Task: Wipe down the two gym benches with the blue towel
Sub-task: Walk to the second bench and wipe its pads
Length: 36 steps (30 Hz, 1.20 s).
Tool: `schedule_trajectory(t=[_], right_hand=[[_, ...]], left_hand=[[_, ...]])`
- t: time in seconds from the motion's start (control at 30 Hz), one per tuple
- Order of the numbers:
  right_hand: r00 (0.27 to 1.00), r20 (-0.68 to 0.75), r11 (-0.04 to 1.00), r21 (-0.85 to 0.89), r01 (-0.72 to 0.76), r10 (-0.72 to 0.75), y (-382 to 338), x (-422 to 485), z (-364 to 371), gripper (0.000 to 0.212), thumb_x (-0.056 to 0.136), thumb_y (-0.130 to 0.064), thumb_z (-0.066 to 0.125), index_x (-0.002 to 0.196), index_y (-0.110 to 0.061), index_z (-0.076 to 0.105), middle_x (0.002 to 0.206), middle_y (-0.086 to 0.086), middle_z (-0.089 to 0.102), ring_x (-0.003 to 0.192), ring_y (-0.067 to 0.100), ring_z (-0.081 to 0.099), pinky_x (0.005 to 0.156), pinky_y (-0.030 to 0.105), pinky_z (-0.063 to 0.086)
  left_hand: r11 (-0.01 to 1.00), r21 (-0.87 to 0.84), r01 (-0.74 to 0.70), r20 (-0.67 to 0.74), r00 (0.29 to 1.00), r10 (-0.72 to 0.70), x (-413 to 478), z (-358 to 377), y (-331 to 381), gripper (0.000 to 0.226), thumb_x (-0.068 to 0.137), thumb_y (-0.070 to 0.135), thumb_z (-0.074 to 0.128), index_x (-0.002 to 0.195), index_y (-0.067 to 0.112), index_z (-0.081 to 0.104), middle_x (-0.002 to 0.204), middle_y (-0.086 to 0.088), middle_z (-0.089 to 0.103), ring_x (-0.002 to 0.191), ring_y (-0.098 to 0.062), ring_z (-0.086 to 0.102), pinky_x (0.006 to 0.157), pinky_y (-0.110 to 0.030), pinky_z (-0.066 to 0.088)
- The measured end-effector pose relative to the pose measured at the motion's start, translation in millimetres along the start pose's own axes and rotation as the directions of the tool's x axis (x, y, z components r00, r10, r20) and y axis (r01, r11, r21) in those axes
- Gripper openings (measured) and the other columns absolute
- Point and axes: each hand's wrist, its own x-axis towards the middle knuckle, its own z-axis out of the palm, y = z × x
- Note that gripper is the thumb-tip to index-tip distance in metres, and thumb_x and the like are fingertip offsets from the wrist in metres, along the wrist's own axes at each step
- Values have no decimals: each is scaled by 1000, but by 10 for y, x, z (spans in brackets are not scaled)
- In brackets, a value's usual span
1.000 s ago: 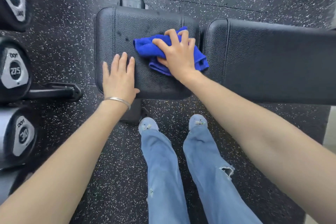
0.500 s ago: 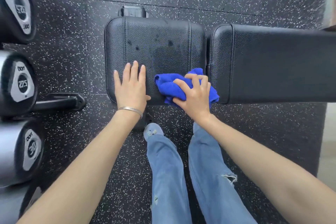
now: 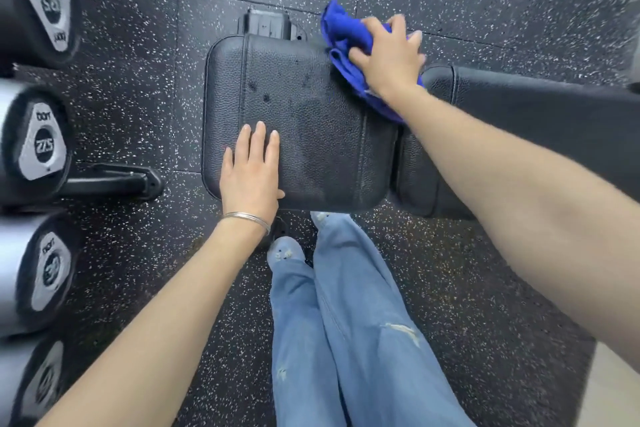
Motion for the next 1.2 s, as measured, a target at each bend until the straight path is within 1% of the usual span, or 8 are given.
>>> schedule_trajectory(t=[0.2, 0.37, 0.53, 0.7, 0.83, 0.93, 1.07, 1.2], right_hand=[[994, -63, 995, 28, 91, -89, 153, -489, 44, 47, 79, -44, 61, 124, -28, 56, 128, 12, 46, 107, 37, 42, 88, 45, 40], [959, 71, 961, -13, 277, -275, 176, -1740, 320, 51, 58, -36, 84, 104, -23, 68, 109, 15, 59, 88, 40, 52, 70, 44, 43], [903, 80, 900, -78, 428, -423, 72, -1443, 254, 45, 64, -44, 78, 105, -28, 67, 109, 10, 60, 90, 37, 54, 71, 43, 41], [977, -23, 974, -86, 211, -213, -545, -431, 186, 43, 83, -49, 57, 124, -37, 51, 132, 4, 43, 112, 34, 39, 87, 42, 35], [990, 113, 996, 20, 84, -86, -936, 120, 163, 42, 85, -52, 49, 123, -32, 51, 133, 6, 43, 121, 37, 36, 99, 51, 31], [996, 45, 997, -6, 74, -73, -992, 52, 229, 44, 83, -55, 49, 122, -33, 52, 131, 4, 46, 118, 35, 38, 98, 48, 33], [963, -88, 966, -11, 257, -257, -930, -555, 330, 46, 74, -52, 58, 116, -32, 59, 121, 1, 53, 103, 33, 44, 82, 40, 38], [795, 28, 794, -17, 607, -607, -786, -1278, 479, 44, 63, -45, 74, 102, -25, 69, 106, 4, 64, 88, 36, 53, 70, 41, 41]], left_hand=[[1000, -11, 29, 23, 999, -29, 1, -27, 35, 99, 75, 30, 75, 149, 12, 13, 159, -9, 8, 146, -27, 5, 116, -45, 23], [999, -37, 28, 29, 999, -27, 1, -9, -4, 100, 72, 31, 77, 149, 15, 15, 159, -6, 10, 146, -24, 7, 115, -46, 23], [999, -54, -6, 32, 999, 8, 2, -39, -125, 101, 71, 35, 77, 149, 21, 16, 159, 0, 11, 146, -20, 8, 117, -46, 17], [995, -82, -49, 19, 999, 51, -6, -73, -300, 90, 77, 30, 73, 149, 22, 19, 159, 4, 8, 147, -16, 7, 118, -44, 12], [978, -200, 50, -17, 998, -55, -4, -101, -449, 82, 79, 22, 72, 147, 21, 25, 159, -3, 11, 146, -24, 9, 119, -43, 16], [968, -244, 61, -35, 997, -71, -18, -89, -536, 81, 79, 22, 72, 146, 22, 27, 158, -2, 14, 145, -25, 13, 118, -43, 18], [960, -269, 74, -47, 995, -90, -37, -59, -582, 81, 77, 22, 73, 144, 15, 29, 157, -3, 17, 143, -25, 19, 116, -41, 22], [958, -274, 87, -47, 993, -104, -113, -17, -629, 78, 71, 17, 76, 138, 4, 39, 147, -14, 35, 136, -31, 32, 109, -41, 29]])
